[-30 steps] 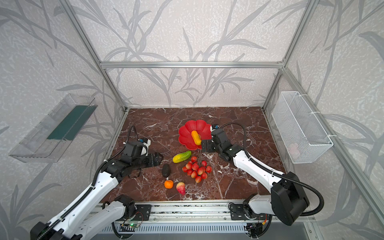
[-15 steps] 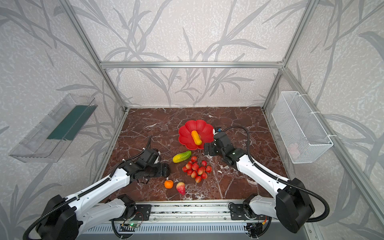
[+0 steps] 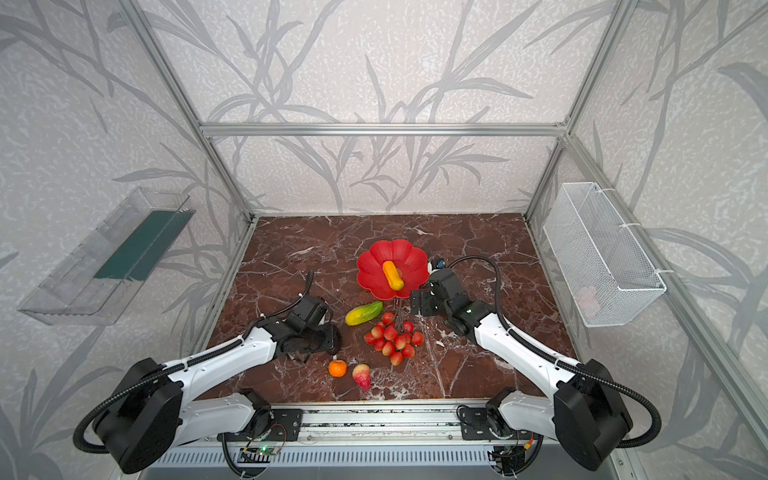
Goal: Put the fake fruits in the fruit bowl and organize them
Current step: 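Grasp the dark avocado with the left gripper while the right gripper withdraws, then place the avocado in the red bowl with the left gripper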
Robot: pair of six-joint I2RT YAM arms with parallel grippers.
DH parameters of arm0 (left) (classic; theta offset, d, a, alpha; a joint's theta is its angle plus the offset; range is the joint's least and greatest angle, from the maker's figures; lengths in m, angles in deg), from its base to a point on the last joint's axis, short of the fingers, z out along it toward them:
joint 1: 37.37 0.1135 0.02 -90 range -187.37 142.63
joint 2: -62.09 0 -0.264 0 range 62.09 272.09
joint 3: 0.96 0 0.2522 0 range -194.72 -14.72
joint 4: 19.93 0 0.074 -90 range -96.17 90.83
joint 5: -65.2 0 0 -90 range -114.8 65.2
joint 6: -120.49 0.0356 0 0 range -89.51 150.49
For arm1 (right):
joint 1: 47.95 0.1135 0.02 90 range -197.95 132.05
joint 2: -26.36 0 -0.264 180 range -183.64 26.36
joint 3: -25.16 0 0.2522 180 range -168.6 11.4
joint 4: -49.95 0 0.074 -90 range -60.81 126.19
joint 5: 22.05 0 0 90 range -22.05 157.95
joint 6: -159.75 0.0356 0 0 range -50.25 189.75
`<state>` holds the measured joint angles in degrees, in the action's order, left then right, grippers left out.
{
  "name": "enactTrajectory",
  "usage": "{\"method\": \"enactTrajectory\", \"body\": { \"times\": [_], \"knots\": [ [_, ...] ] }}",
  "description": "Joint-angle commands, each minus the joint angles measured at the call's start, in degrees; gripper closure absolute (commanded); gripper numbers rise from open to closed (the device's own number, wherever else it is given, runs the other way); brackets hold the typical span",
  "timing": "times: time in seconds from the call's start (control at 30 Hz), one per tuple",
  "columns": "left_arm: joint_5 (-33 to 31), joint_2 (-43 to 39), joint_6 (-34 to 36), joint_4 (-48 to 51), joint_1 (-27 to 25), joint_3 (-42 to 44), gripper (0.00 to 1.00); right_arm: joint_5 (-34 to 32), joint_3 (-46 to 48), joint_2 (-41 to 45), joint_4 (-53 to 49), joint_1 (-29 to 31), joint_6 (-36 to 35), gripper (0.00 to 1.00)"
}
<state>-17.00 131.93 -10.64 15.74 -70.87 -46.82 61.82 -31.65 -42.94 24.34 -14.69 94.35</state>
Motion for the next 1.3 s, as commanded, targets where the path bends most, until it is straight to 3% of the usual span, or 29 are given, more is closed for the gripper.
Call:
{"method": "enactTrajectory", "body": {
  "times": [0.0, 0.2, 0.37, 0.6, 0.83, 0.9, 1.03, 1.27],
  "knots": [
    [-0.86, -1.01, 0.24, 2.15, -0.30, -2.49, 0.54, -1.43, 0.68, 2.10, -0.35, -0.37, -0.52, 0.01],
    [-5.04, 0.61, 8.24, 1.58, -0.25, -12.63, 0.55, -1.41, 0.86, 3.58, -1.36, -0.32, -0.52, 0.01],
    [-5.64, 14.56, 16.20, 4.28, -0.11, -27.99, 0.56, -0.71, 2.21, 6.45, -3.00, -0.37, 0.36, 0.01],
    [-4.31, 35.35, 21.43, 10.28, -0.10, -50.99, 0.58, -1.65, 5.30, 12.55, -6.76, -0.31, 0.82, 0.01],
    [-4.78, 48.13, 21.77, 13.90, -0.06, -61.63, 0.58, -2.63, 5.89, 15.92, -10.27, -0.35, -0.14, 0.01],
    [-4.38, 49.85, 20.99, 14.48, -0.04, -62.84, 0.56, -2.95, 5.78, 16.37, -10.76, -0.37, -0.50, 0.01],
    [-4.40, 50.70, 19.36, 14.58, -0.02, -63.94, 0.35, -3.19, 5.27, 16.56, -11.33, -0.35, -0.99, 0.01],
    [-5.64, 42.95, 19.37, 12.87, -0.03, -64.05, 0.29, -1.13, 2.62, 15.98, -13.54, -0.13, -2.65, 0.02]
  ]
}}
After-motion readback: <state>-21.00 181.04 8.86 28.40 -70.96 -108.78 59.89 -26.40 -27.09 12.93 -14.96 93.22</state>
